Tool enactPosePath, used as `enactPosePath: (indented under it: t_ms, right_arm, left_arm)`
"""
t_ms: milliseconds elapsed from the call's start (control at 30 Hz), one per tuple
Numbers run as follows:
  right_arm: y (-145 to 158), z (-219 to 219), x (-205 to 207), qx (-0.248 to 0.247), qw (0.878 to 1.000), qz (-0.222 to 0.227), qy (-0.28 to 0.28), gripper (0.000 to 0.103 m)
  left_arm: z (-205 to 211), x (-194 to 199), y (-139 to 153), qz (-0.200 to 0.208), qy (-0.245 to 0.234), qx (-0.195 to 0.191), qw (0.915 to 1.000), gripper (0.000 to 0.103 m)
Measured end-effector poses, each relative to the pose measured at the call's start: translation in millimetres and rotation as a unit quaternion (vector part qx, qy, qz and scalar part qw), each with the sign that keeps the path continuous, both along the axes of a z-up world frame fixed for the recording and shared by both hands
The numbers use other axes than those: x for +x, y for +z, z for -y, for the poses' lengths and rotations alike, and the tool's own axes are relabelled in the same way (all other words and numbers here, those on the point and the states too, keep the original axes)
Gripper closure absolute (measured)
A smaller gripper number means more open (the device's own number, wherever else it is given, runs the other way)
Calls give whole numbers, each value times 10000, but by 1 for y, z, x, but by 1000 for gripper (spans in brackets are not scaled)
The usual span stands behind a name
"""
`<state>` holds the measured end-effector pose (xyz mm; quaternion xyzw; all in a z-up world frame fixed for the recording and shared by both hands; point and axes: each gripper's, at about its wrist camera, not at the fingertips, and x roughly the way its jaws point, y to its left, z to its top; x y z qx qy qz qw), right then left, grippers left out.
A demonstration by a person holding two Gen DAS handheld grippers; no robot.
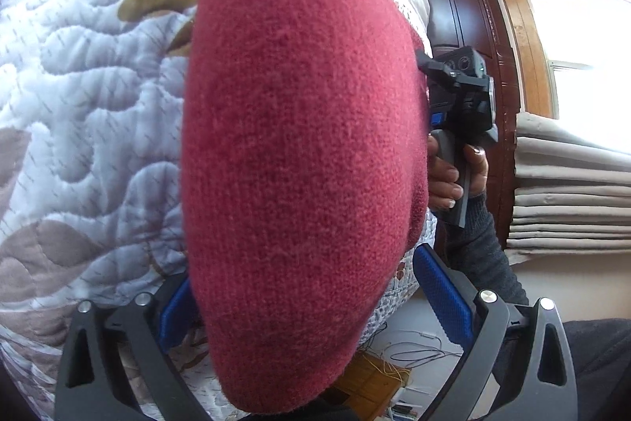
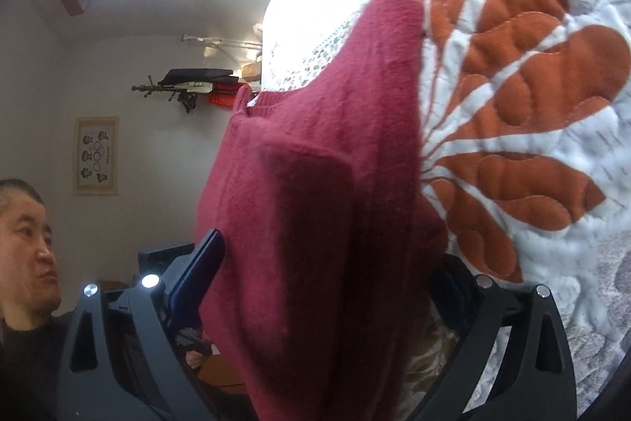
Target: Fold small clothes
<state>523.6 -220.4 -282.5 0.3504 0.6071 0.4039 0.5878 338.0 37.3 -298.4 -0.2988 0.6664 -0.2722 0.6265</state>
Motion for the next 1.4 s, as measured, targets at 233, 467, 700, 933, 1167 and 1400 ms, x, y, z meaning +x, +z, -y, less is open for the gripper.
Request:
enactPosePath:
  t_ms: [233,467,700,933,1167,1400]
  right_arm:
    - [-4,-5,7,-143,9999,-18,18,11]
    - [13,3,-3,-86,9995,213,-198,47]
    - [38,-2,-14,-214,9982,460,-311,67]
    - [67,-36,-32,-53,9973,689,-253,68]
    - [87,-122,-52,498,9953,817,179,69]
    - [50,-217,-69,-61,9960,630,623,58]
  left_arm:
    - [3,2,0,128,29,-125,9998,8]
    - [-10,-1,-11,-93,221,-346,9991,47]
    - [-15,0,13,190,-20,-331,9993,62]
    - [-28,-11,38,455,-165,-75,9988,65]
    - [-105,-59,73,692,91,172,9974,65]
    - [-183,-111,-2,114,811,170,9965,42]
